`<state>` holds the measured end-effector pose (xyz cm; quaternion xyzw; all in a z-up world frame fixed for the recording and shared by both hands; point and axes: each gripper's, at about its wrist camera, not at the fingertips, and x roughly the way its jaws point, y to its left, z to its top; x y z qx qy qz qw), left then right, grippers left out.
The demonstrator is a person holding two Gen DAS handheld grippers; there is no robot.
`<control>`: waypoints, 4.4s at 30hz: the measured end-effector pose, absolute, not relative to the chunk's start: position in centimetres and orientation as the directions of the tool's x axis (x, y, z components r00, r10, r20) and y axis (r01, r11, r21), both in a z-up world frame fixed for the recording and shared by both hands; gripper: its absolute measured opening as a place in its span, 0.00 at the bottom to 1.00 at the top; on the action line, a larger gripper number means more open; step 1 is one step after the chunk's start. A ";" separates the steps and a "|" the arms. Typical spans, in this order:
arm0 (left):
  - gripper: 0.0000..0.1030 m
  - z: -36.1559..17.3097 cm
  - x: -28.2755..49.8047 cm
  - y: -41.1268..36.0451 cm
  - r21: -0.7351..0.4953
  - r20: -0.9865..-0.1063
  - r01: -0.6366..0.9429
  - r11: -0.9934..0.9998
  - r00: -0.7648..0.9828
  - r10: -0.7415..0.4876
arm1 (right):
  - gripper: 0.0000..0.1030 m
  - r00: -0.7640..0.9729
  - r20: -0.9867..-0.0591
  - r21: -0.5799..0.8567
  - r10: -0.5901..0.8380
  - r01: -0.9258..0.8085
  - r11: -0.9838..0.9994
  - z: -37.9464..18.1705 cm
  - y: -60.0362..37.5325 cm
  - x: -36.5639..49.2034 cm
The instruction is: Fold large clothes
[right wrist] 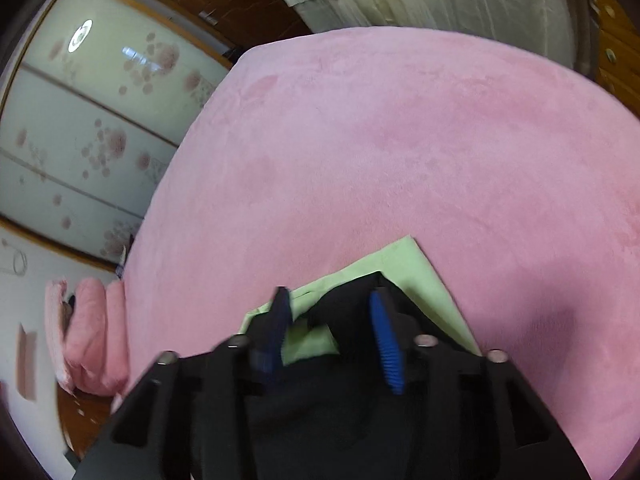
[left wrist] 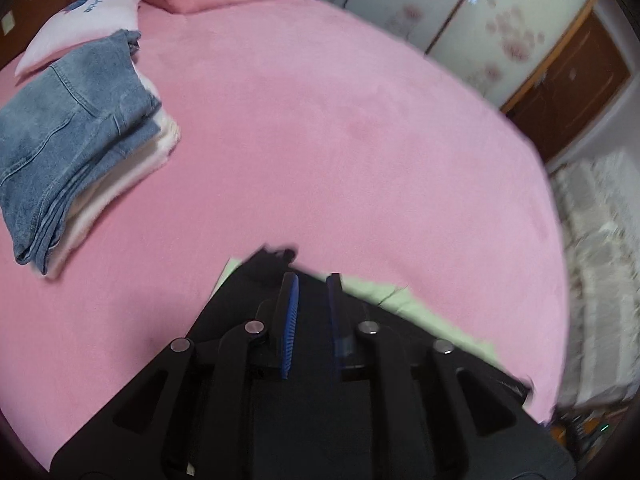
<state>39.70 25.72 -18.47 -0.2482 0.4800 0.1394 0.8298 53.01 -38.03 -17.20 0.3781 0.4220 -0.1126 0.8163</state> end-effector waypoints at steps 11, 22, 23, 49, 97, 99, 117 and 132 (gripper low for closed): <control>0.51 -28.6 36.0 27.0 0.017 -0.976 -0.421 0.907 0.190 0.106 | 0.61 0.463 -0.884 0.224 0.066 0.295 0.929 -21.1 -36.5 52.0; 0.51 -31.3 39.6 27.6 -0.074 -0.963 -0.238 0.968 0.271 -0.007 | 0.35 0.433 -0.892 0.207 0.132 0.132 0.969 -25.3 -37.0 55.1; 0.51 -31.5 40.2 27.4 -0.067 -0.965 -0.234 0.970 0.264 -0.003 | 0.33 0.418 -0.900 0.192 0.124 0.124 0.974 -25.5 -36.9 55.4; 0.07 -30.1 41.8 24.7 -0.027 -0.957 -0.192 0.981 0.287 0.030 | 0.05 0.431 -0.894 0.182 0.123 0.097 0.979 -23.9 -38.2 53.5; 0.29 -27.7 42.6 22.6 0.096 -0.912 -0.283 0.954 0.360 0.198 | 0.03 0.464 -0.882 0.070 -0.086 0.310 0.948 -23.4 -40.0 51.0; 0.29 -26.0 40.7 21.5 0.023 -0.902 -0.262 0.965 0.410 0.133 | 0.03 0.461 -0.887 0.141 0.027 0.216 0.966 -22.4 -38.0 49.8; 0.01 -32.1 33.0 12.7 0.006 -0.984 0.013 1.000 0.181 0.003 | 0.00 0.177 -0.843 0.521 0.508 0.031 0.853 -29.0 -25.9 40.1; 0.01 -29.1 30.5 13.4 -0.211 -0.968 -0.092 0.973 0.157 -0.196 | 0.00 0.334 -0.805 0.539 0.490 0.067 0.840 -22.2 -31.2 35.3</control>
